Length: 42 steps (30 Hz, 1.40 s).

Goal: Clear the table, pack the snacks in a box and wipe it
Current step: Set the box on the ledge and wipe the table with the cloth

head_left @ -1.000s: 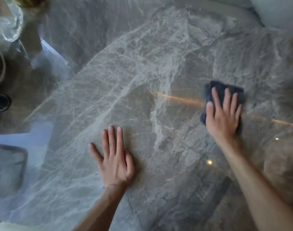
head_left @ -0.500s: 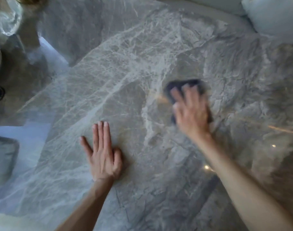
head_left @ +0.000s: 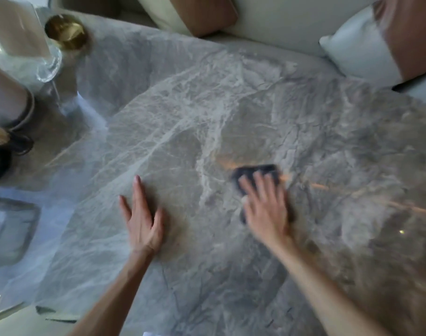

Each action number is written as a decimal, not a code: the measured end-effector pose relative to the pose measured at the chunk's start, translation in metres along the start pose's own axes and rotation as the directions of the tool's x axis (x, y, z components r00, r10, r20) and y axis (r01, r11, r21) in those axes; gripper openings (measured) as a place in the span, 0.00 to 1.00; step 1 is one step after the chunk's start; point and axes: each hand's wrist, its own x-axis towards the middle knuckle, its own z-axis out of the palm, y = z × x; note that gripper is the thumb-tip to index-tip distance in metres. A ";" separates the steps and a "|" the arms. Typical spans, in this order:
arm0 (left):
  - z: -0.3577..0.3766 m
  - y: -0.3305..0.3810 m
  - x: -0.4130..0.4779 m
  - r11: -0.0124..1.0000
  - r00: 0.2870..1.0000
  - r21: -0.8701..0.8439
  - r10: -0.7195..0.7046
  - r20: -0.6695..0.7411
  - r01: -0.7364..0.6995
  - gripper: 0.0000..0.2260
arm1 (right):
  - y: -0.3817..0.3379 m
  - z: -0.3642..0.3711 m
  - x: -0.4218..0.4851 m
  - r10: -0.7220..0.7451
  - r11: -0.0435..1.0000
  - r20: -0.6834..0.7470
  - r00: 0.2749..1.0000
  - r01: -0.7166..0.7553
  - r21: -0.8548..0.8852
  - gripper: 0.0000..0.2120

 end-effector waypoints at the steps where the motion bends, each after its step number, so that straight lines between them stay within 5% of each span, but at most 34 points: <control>1: 0.001 -0.003 -0.001 1.000 1.000 0.000 0.006 -0.003 -0.006 0.36 | 0.014 -0.004 0.030 0.213 0.977 -0.009 0.977 -0.213 0.021 0.26; 3: 0.005 -0.011 -0.002 1.000 0.999 -0.009 0.026 -0.029 -0.026 0.35 | 0.000 -0.013 0.085 0.471 0.872 0.007 0.882 -0.467 0.144 0.26; 4: 0.006 -0.013 -0.003 0.999 0.999 -0.027 0.021 -0.042 -0.022 0.35 | -0.026 -0.010 0.099 0.443 0.881 0.020 0.896 -0.439 0.177 0.26; 7: 0.004 -0.010 -0.004 0.993 0.999 -0.113 -0.026 -0.041 0.021 0.37 | -0.114 0.002 0.065 0.031 0.980 -0.016 0.999 -0.027 0.195 0.27; 9: -0.005 -0.005 -0.003 0.978 0.997 -0.198 -0.073 -0.006 0.071 0.38 | -0.141 0.009 0.001 -0.197 0.955 -0.002 0.980 0.192 0.225 0.28; 13: -0.019 0.014 -0.010 0.987 0.982 -0.060 -0.142 0.124 0.151 0.34 | -0.100 0.005 -0.085 -0.362 0.921 0.066 0.930 0.346 0.179 0.26; 16: -0.010 0.041 -0.034 0.995 0.961 0.078 -0.084 0.262 0.066 0.30 | -0.056 -0.009 -0.108 -0.374 0.925 0.164 0.913 0.354 0.139 0.25; 21: 0.026 0.088 -0.070 0.973 0.930 0.210 0.008 0.368 -0.092 0.17 | -0.024 -0.035 -0.136 -0.213 0.972 0.226 0.951 0.183 0.144 0.25; 24: 0.035 0.111 -0.074 0.969 0.910 0.246 -0.075 0.409 -0.031 0.19 | -0.014 -0.047 -0.153 0.139 0.943 0.160 0.977 -0.180 0.281 0.21; 28: 0.043 0.127 -0.061 0.936 0.869 0.348 -0.123 0.479 -0.060 0.20 | -0.012 -0.058 -0.157 0.539 0.680 0.260 0.801 -0.596 0.427 0.18; 34: 0.046 0.139 -0.061 0.879 0.828 0.461 -0.163 0.537 -0.126 0.16 | -0.030 -0.065 -0.141 0.671 0.364 0.455 0.585 -0.795 0.485 0.13; 42: 0.064 0.155 -0.095 0.852 0.755 0.437 -0.078 0.651 -0.288 0.14 | 0.017 -0.070 -0.162 0.714 0.315 0.475 0.514 -0.842 0.438 0.08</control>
